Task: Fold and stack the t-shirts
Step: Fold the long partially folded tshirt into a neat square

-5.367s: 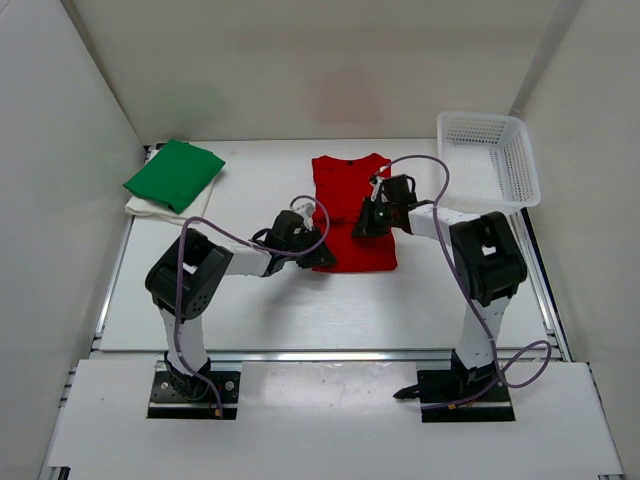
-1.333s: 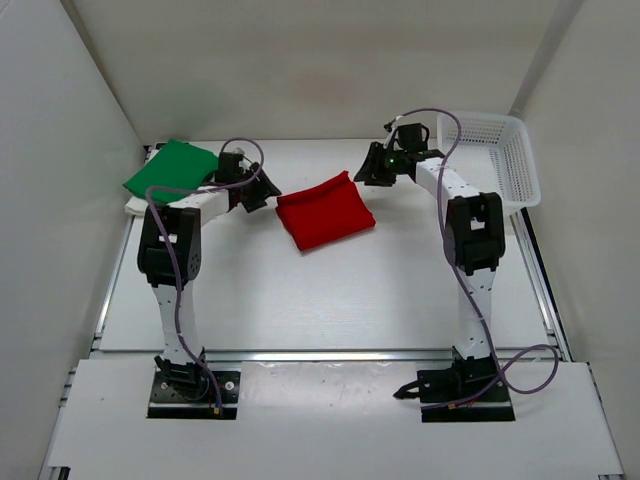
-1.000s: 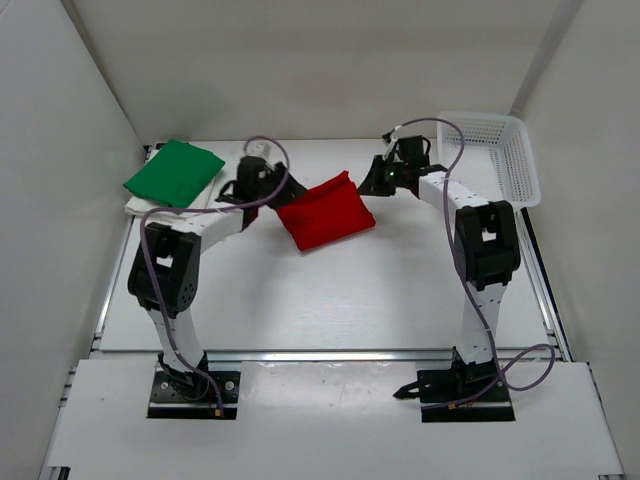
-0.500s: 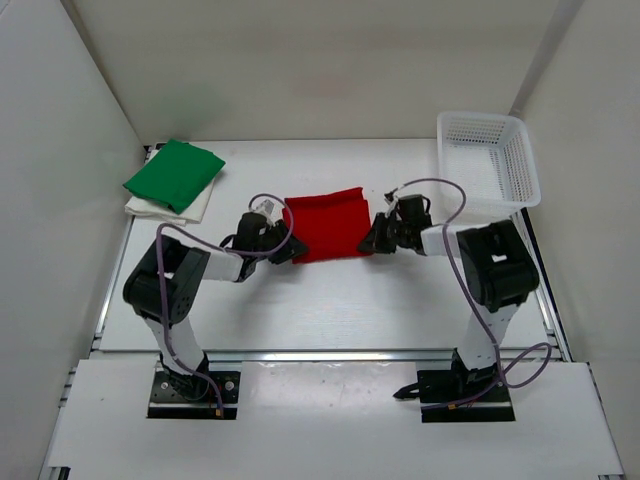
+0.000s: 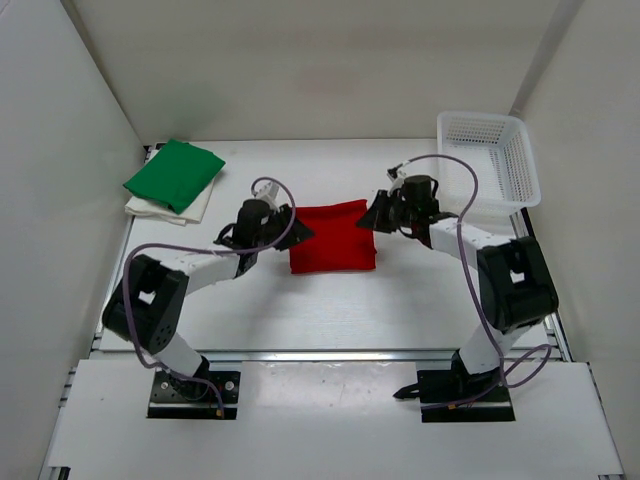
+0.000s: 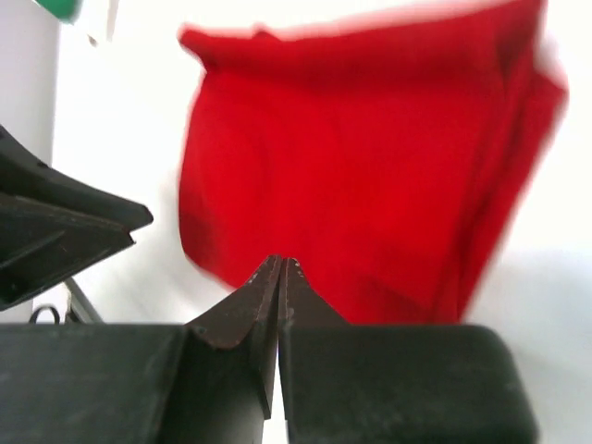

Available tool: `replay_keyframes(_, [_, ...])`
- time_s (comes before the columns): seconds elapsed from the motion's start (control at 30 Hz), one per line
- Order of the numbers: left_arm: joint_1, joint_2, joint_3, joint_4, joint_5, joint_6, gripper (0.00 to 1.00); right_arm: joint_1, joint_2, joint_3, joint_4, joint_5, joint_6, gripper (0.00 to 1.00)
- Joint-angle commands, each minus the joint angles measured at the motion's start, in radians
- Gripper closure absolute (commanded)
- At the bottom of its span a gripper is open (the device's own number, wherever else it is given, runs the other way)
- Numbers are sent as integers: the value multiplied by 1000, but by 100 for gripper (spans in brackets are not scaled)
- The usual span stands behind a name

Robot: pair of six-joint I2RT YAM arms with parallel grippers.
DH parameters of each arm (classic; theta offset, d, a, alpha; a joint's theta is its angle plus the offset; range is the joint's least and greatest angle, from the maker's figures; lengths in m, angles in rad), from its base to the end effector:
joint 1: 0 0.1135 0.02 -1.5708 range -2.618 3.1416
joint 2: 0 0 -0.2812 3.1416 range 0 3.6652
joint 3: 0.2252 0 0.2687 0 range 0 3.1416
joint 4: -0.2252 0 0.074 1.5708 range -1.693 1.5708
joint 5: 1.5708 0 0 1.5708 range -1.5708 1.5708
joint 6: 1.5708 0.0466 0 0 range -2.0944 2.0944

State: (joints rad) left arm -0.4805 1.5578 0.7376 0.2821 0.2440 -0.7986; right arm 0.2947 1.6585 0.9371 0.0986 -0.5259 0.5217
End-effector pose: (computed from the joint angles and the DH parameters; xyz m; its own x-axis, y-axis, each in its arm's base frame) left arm 0.2974 -0.1677 0.1830 -0.7702 -0.3825 -0.5104 0.1157 0.7032 -0.7015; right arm 0.3509 0.1309 0.1990 -0.8035 0.2065 -0.5583 -0.2779 0.6993 0.6587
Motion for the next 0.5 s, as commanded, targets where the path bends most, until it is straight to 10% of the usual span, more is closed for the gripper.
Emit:
replay_keyframes(0.0, [49, 112, 144, -47, -22, 36, 57, -2, 118, 118, 35, -40, -23, 100])
replay_keyframes(0.47, [175, 464, 407, -43, 38, 1, 58, -71, 520, 543, -63, -106, -38, 100])
